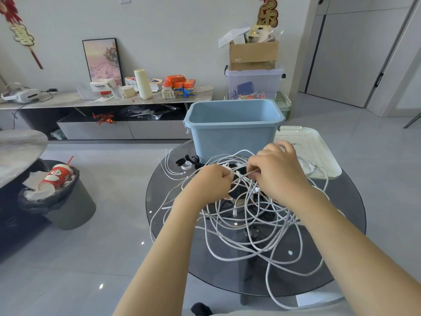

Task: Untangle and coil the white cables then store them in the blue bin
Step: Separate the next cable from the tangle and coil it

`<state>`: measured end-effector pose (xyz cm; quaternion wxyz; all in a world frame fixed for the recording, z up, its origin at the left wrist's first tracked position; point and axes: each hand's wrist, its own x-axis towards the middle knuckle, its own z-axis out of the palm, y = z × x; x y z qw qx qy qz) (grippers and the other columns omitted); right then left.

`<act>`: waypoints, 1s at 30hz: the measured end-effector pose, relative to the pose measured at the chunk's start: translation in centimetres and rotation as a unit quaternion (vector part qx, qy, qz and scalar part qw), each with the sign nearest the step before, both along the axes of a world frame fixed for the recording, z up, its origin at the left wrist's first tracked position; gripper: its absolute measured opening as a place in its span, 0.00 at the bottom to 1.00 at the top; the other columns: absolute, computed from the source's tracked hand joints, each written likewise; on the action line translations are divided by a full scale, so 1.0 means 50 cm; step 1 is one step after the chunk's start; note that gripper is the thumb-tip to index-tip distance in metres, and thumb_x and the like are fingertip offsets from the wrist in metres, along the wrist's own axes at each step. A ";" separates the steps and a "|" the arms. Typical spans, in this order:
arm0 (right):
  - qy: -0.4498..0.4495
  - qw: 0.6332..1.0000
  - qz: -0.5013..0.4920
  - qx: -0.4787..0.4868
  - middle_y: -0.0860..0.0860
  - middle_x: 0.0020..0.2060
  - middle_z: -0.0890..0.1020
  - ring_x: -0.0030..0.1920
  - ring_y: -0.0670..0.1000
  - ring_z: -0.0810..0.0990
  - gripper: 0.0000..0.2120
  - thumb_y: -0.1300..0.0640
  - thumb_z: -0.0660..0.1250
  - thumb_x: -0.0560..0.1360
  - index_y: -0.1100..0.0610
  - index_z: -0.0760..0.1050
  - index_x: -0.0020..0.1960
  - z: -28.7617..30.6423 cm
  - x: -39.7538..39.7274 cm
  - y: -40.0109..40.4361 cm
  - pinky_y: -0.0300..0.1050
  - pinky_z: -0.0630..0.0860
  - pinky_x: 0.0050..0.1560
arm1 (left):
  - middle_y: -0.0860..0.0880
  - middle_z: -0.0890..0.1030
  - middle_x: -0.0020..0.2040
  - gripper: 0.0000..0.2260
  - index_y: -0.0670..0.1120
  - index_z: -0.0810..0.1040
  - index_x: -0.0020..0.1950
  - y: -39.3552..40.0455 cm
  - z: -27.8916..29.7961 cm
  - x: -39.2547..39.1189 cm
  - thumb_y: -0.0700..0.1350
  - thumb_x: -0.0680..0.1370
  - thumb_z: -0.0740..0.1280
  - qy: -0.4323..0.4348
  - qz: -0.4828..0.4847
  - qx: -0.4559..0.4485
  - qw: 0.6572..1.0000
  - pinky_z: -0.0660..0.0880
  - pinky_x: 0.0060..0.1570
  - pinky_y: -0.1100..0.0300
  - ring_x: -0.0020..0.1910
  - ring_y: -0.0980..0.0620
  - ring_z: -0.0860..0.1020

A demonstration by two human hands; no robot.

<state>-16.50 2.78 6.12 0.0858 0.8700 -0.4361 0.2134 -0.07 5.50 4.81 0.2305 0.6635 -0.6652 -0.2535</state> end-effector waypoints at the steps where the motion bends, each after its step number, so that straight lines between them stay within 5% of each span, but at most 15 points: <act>1: -0.027 0.999 0.019 -0.012 0.44 0.38 0.81 0.50 0.51 0.72 0.03 0.57 0.71 0.72 0.50 0.81 0.41 0.000 -0.005 -0.008 0.45 0.54 0.56 | 0.44 0.72 0.27 0.16 0.44 0.70 0.32 0.004 0.006 0.007 0.39 0.80 0.55 0.073 -0.009 0.050 0.996 0.68 0.35 0.58 0.29 0.53 0.79; 3: -0.092 0.993 0.066 0.023 0.44 0.36 0.79 0.46 0.51 0.71 0.03 0.58 0.72 0.70 0.51 0.83 0.40 -0.003 -0.020 -0.028 0.43 0.59 0.49 | 0.49 0.65 0.23 0.15 0.43 0.79 0.41 0.017 0.016 0.022 0.38 0.80 0.55 0.271 -0.036 0.133 0.953 0.75 0.36 0.59 0.25 0.52 0.73; 5: -0.160 0.977 0.100 0.098 0.44 0.38 0.76 0.43 0.46 0.70 0.05 0.59 0.71 0.72 0.52 0.84 0.46 -0.009 -0.029 -0.041 0.34 0.64 0.45 | 0.53 0.61 0.22 0.13 0.39 0.79 0.45 0.027 0.014 0.037 0.41 0.79 0.56 0.448 -0.072 0.189 0.871 0.79 0.51 0.47 0.24 0.53 0.68; 8: -0.220 0.960 0.079 0.151 0.43 0.42 0.73 0.40 0.41 0.72 0.08 0.61 0.69 0.73 0.51 0.84 0.49 -0.025 -0.041 -0.056 0.26 0.65 0.41 | 0.55 0.61 0.21 0.14 0.40 0.80 0.42 0.025 0.000 0.053 0.47 0.78 0.60 0.634 -0.112 0.188 0.741 0.78 0.53 0.41 0.21 0.57 0.65; 12: -0.305 0.924 0.038 0.226 0.46 0.43 0.75 0.33 0.41 0.75 0.11 0.65 0.65 0.76 0.52 0.82 0.47 -0.042 -0.043 -0.061 0.26 0.68 0.37 | 0.55 0.58 0.22 0.12 0.41 0.76 0.42 0.016 -0.005 0.061 0.46 0.78 0.58 0.790 -0.070 0.084 0.603 0.79 0.53 0.45 0.23 0.59 0.69; 16: -0.295 0.924 -0.003 0.243 0.51 0.44 0.75 0.36 0.44 0.74 0.08 0.60 0.65 0.77 0.49 0.79 0.51 -0.055 -0.025 -0.065 0.30 0.67 0.37 | 0.53 0.71 0.30 0.04 0.43 0.71 0.39 0.003 -0.003 0.050 0.38 0.75 0.61 0.855 0.017 -0.006 0.518 0.77 0.51 0.39 0.29 0.56 0.77; 19: -0.259 0.935 -0.012 0.240 0.49 0.41 0.79 0.38 0.43 0.73 0.06 0.56 0.66 0.77 0.53 0.80 0.52 -0.059 -0.022 -0.062 0.25 0.65 0.36 | 0.51 0.77 0.30 0.10 0.43 0.70 0.40 0.000 0.001 0.045 0.39 0.80 0.56 0.872 0.044 -0.042 0.486 0.77 0.49 0.37 0.34 0.53 0.82; 22: -0.173 0.945 -0.016 0.276 0.43 0.31 0.78 0.31 0.41 0.73 0.06 0.53 0.65 0.77 0.51 0.81 0.47 -0.048 -0.016 -0.049 0.34 0.66 0.32 | 0.52 0.80 0.31 0.13 0.42 0.72 0.44 -0.001 0.001 0.043 0.41 0.83 0.51 0.889 0.054 -0.070 0.448 0.71 0.57 0.37 0.40 0.51 0.84; 24: -0.095 0.941 -0.010 0.323 0.46 0.28 0.78 0.27 0.45 0.74 0.08 0.53 0.63 0.77 0.47 0.80 0.43 -0.040 -0.002 -0.036 0.40 0.69 0.32 | 0.52 0.82 0.37 0.15 0.42 0.74 0.46 -0.004 0.000 0.039 0.42 0.83 0.50 0.886 0.057 -0.080 0.454 0.68 0.59 0.35 0.46 0.50 0.83; 28: 0.007 0.934 0.023 0.355 0.47 0.28 0.80 0.30 0.46 0.77 0.12 0.52 0.59 0.78 0.47 0.78 0.40 -0.029 0.030 -0.001 0.43 0.76 0.41 | 0.55 0.84 0.44 0.12 0.47 0.72 0.48 -0.010 -0.001 0.030 0.45 0.84 0.50 0.822 0.050 -0.094 0.559 0.67 0.57 0.34 0.56 0.50 0.79; 30: 0.021 0.925 0.045 0.376 0.47 0.29 0.81 0.27 0.42 0.74 0.11 0.50 0.59 0.79 0.49 0.78 0.44 -0.020 0.037 0.017 0.40 0.72 0.37 | 0.54 0.84 0.45 0.13 0.48 0.70 0.44 -0.013 -0.001 0.024 0.45 0.84 0.50 0.767 0.056 -0.104 0.630 0.67 0.56 0.39 0.57 0.50 0.79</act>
